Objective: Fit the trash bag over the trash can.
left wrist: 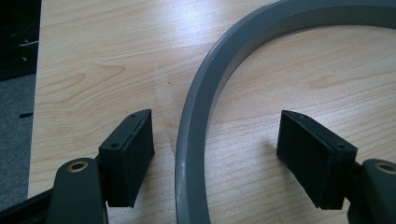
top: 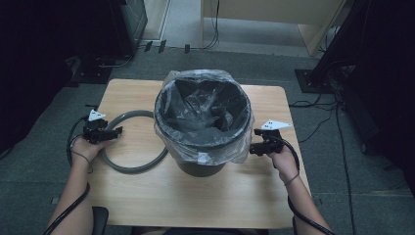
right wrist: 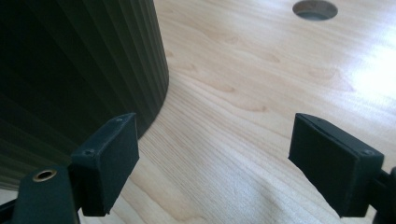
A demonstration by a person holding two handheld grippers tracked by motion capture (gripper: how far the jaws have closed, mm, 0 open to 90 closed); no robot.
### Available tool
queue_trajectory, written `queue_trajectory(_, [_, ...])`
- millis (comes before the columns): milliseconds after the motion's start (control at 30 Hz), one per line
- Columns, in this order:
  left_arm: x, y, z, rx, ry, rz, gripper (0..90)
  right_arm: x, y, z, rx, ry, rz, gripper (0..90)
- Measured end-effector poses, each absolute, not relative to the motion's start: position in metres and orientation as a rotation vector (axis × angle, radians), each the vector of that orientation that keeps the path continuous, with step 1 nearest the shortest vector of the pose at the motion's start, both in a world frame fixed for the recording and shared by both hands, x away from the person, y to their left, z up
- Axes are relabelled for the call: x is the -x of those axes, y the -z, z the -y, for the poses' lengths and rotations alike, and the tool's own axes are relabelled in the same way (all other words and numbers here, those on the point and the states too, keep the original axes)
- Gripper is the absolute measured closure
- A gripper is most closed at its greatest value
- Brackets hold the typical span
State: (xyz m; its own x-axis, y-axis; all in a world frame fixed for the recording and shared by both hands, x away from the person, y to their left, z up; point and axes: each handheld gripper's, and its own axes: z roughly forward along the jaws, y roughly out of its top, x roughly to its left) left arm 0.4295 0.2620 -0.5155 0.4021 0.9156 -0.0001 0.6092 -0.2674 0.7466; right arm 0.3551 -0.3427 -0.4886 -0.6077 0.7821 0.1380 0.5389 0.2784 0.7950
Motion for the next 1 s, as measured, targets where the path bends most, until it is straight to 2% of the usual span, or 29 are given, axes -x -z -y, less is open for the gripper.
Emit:
queue_trajectory(267, [-0.43,0.515,-0.262,-1.984,-0.582,-1.299,27.0,-0.355,0.506,0.343,-1.229,-1.207,-2.291,15.5])
queue_trajectory(1000, [-0.442,0.515,-0.26,-1.983,-0.589,-1.273,40.2,-0.353,0.522,0.333,-1.171,-1.094,-2.353,14.6])
